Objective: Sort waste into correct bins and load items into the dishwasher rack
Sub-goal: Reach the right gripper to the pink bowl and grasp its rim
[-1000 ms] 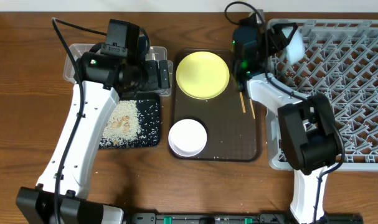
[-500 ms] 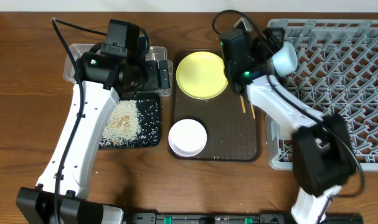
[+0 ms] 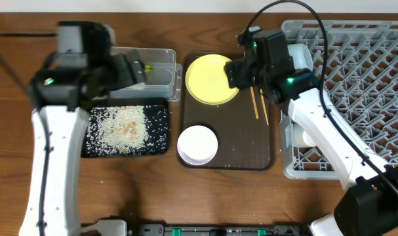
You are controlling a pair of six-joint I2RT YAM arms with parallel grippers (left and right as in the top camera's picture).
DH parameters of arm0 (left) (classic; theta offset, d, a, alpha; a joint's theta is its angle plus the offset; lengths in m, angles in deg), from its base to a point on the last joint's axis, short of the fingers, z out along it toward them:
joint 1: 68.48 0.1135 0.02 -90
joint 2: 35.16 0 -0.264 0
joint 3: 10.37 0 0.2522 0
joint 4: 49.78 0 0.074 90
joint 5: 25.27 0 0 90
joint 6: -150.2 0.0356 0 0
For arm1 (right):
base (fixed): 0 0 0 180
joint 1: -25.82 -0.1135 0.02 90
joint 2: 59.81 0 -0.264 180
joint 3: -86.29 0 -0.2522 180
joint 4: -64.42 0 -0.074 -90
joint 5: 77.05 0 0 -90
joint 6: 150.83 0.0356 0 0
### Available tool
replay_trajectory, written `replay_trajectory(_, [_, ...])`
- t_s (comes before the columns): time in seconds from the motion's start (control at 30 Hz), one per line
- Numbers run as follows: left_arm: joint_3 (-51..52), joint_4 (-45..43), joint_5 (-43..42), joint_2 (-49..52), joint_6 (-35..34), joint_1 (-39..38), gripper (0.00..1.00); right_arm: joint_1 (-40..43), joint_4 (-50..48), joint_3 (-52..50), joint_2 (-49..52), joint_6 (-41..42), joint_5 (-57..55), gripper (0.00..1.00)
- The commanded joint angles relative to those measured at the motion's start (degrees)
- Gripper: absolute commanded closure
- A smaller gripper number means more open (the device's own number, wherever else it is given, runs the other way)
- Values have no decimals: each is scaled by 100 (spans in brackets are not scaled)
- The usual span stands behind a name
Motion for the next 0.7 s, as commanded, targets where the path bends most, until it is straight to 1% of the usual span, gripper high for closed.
replay_trajectory(0.0, [-136,0,66,-72,55,188,5,-319,160,2,201,839,732,25])
replay_trajectory(0.1, [-136,9,66,-59,52,271,5,-758,352,2,446,837,658,24])
replay_trajectory(0.17, [-136,22,66,-59,52,275,5,-1067,470,2,643,979,531,24])
replay_trajectory(0.23, [-133,20,63,-59,52,275,5,-1314,645,2,837,1266,391,28])
replay_trajectory(0.33, [-133,20,63,-59,52,275,5,-1519,1108,2,1117,1781,120,37])
replay_trajectory(0.47, [-133,20,63,-59,52,275,5,-1563,1541,2,1478,2004,140,45])
replay_trajectory(0.5, [-136,20,63,-59,52,275,5,-1561,1639,2,1567,2057,151,50])
replay_trajectory(0.57, [-136,20,63,-59,52,275,5,-1561,1698,2,1668,2140,199,54])
replay_trajectory(0.67, [-133,20,63,-59,52,275,5,-1530,1694,2,1711,2138,267,64])
